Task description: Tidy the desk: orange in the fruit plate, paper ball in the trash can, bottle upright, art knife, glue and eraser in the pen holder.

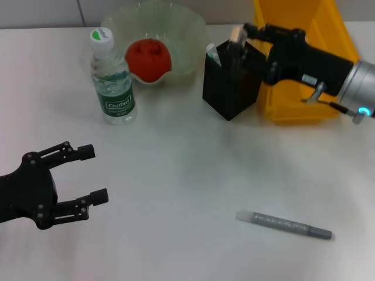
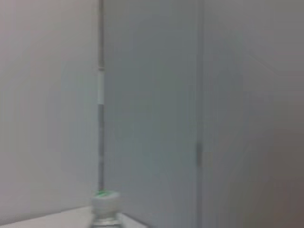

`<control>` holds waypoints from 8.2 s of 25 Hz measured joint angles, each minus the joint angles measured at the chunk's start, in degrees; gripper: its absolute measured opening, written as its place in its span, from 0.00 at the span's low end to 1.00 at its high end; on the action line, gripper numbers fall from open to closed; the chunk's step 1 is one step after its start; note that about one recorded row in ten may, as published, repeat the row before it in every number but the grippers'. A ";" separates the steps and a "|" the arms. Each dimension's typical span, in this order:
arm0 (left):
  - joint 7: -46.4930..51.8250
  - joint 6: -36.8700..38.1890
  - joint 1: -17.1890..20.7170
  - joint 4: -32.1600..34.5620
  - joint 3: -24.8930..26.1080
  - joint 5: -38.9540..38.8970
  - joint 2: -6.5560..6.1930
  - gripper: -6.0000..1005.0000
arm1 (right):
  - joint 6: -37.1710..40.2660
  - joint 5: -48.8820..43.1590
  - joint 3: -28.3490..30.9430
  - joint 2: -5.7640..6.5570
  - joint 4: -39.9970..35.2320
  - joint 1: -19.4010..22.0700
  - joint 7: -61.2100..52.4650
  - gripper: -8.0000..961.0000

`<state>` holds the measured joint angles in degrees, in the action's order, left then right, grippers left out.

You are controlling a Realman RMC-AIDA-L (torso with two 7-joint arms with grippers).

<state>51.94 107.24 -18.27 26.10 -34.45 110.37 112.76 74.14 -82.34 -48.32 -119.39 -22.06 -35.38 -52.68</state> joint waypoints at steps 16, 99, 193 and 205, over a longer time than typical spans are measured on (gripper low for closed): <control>-0.48 0.06 -0.10 0.00 0.00 0.02 0.00 0.82 | -7.47 2.38 -0.02 0.02 1.32 -2.66 0.05 0.48; -0.17 1.30 -0.51 0.00 -0.28 0.32 0.35 0.82 | 31.39 -37.58 -2.17 0.40 -26.11 -2.87 -34.82 0.78; 0.17 0.68 -0.71 0.00 1.05 0.03 1.14 0.82 | 17.26 -57.47 -51.31 -0.41 -35.88 -12.09 -57.25 0.57; 0.17 0.73 -0.71 0.00 1.05 0.02 0.90 0.82 | 16.64 -57.57 -52.06 -0.41 -36.45 -11.90 -57.67 0.29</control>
<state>52.11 107.97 -18.98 26.10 -33.40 110.39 113.66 90.79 -139.92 -100.38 -119.80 -58.51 -47.28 -110.35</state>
